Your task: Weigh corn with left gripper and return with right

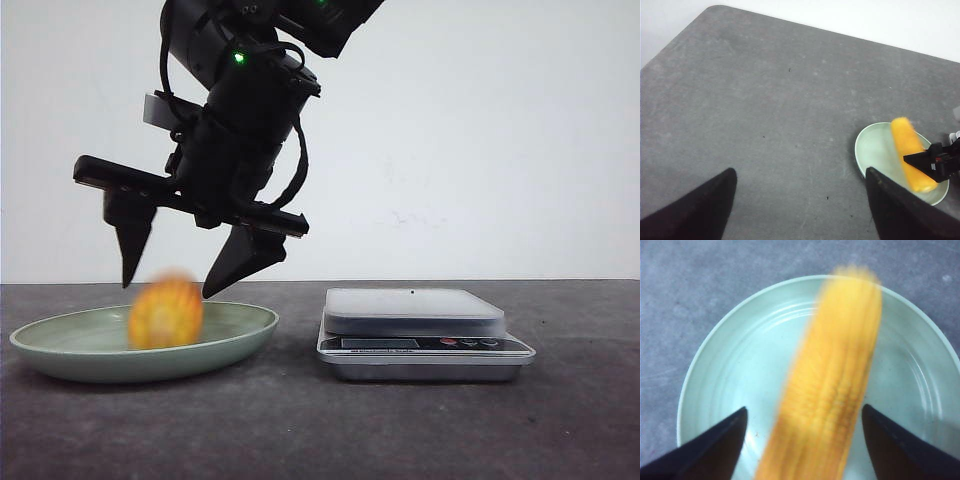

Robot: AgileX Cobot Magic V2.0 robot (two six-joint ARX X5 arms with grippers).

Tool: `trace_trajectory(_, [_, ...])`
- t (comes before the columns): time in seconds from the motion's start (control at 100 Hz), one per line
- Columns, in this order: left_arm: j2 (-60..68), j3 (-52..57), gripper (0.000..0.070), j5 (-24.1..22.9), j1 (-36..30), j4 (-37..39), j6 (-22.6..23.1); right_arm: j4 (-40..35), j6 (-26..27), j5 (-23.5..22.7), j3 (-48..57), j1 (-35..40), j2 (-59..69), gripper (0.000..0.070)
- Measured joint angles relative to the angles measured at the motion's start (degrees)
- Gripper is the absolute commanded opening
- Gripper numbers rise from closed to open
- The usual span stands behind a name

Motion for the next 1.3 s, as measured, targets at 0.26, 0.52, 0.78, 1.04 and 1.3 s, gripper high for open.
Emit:
trace_trajectory(0.26, [0.00, 0.00, 0.0469, 0.22, 0.00, 0.00, 0.00, -10.32, -4.70, -0.20, 4.13, -6.10, -8.35, 0.0499])
trace_trajectory(0.52, [0.00, -0.02, 0.0469, 0.24, 0.00, 0.00, 0.70, -20.41, -11.06, 1.57, 5.31, -17.97, -30.73, 0.0500])
trace_trajectory(0.78, [0.00, -0.07, 0.0469, 1.09, 0.00, 1.33, 0.90, -36.11, -14.64, 1.79, 5.31, -31.50, -52.65, 0.0544])
trace_trajectory(1.04, [0.00, -2.23, 0.0469, 5.88, 0.00, 9.55, 1.20, -48.46, -15.23, 4.57, 4.17, -33.59, -71.95, 0.0545])
trace_trajectory(1.3, [0.00, -10.40, 0.0469, 10.80, 0.00, 15.56, 1.29, -50.29, -13.46, 4.57, -9.62, -33.59, -89.26, 0.0541])
